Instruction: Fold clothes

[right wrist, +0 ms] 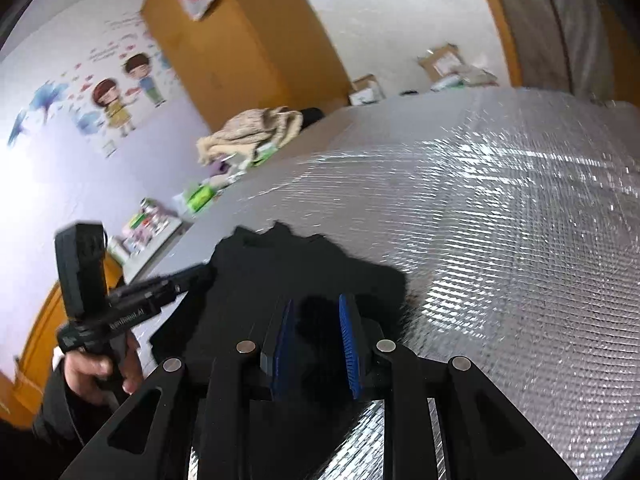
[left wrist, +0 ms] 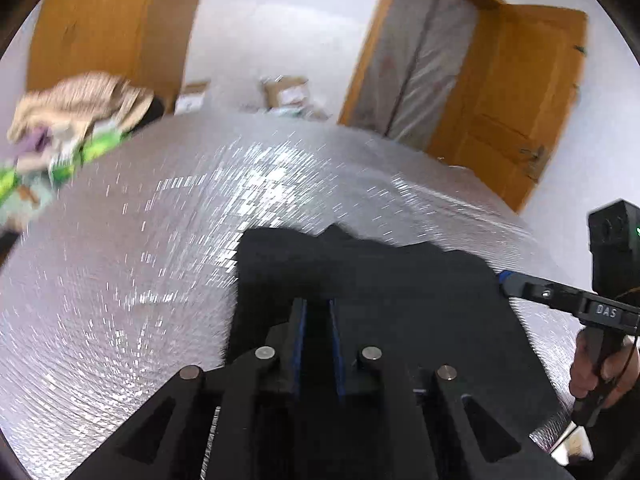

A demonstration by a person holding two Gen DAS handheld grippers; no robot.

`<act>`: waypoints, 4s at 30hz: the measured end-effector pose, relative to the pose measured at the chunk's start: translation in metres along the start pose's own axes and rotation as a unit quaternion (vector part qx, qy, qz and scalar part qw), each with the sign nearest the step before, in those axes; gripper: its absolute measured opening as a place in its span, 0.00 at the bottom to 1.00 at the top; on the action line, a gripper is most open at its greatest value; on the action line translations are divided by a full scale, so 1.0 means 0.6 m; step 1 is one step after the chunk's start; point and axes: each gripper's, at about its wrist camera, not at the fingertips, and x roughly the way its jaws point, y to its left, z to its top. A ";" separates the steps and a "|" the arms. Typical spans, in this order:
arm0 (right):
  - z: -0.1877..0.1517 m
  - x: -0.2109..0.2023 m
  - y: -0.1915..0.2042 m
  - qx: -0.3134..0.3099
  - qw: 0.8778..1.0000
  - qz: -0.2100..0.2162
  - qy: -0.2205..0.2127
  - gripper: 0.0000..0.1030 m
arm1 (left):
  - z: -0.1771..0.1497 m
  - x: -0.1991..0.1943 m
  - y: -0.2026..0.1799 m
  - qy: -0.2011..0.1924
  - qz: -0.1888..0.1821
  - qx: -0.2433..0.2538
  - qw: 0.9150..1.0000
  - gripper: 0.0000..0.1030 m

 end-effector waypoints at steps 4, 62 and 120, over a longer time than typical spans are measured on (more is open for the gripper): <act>0.002 0.023 -0.024 0.028 0.999 0.008 0.013 0.24 | 0.019 0.013 0.024 -0.003 0.005 -0.022 1.000 0.09; -0.103 -0.044 -0.049 0.125 0.985 0.105 0.048 0.42 | -0.053 -0.062 0.038 0.002 0.014 -0.078 0.997 0.43; -0.118 -0.133 -0.159 0.199 0.977 0.061 0.040 0.41 | -0.027 0.070 -0.138 0.085 -0.048 0.008 0.995 0.45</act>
